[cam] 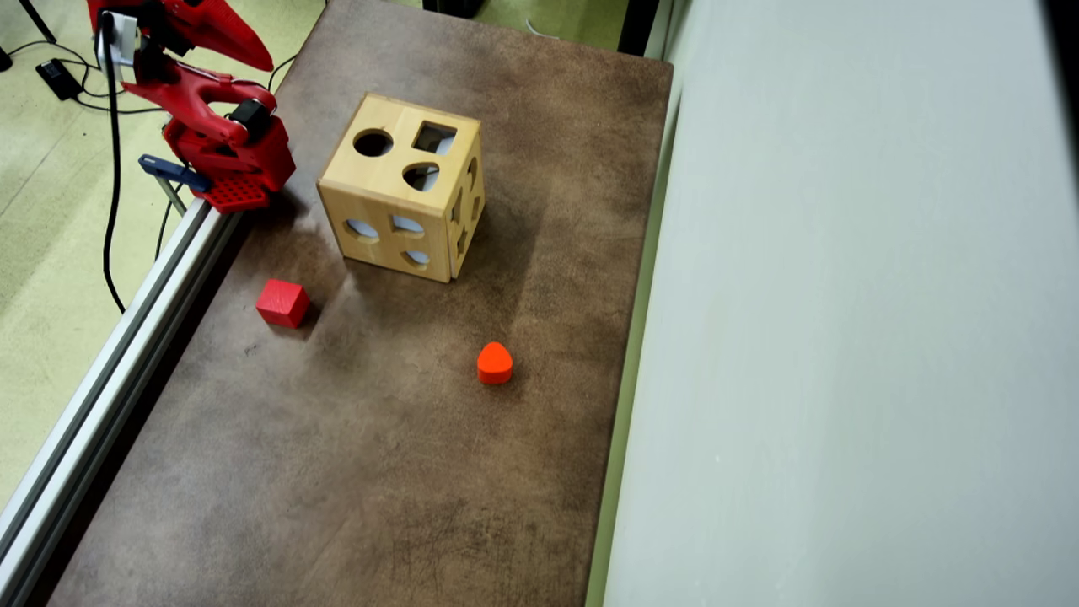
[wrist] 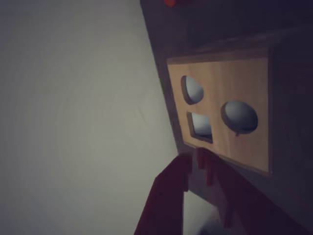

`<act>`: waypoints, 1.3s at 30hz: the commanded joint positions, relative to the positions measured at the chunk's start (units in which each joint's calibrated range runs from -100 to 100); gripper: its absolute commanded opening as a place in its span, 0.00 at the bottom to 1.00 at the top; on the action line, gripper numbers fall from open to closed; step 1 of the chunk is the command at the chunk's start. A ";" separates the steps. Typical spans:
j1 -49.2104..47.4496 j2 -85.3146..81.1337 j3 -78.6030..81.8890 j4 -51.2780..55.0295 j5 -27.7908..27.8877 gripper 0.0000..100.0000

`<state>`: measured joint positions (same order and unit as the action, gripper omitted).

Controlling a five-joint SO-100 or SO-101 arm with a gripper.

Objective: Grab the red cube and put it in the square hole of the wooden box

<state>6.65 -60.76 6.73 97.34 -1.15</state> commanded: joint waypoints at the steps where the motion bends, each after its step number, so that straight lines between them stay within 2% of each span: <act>1: 1.00 9.76 -2.08 0.33 0.88 0.02; 4: 4.57 13.42 -1.63 0.33 4.59 0.02; 16: 30.72 30.32 -1.18 0.17 28.18 0.02; 24: 40.01 40.68 3.29 -0.39 41.37 0.02; 28: 41.79 40.85 8.30 -4.33 44.05 0.02; 39: 42.16 40.08 35.31 -36.18 44.20 0.02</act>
<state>48.47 -19.66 36.79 69.01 42.81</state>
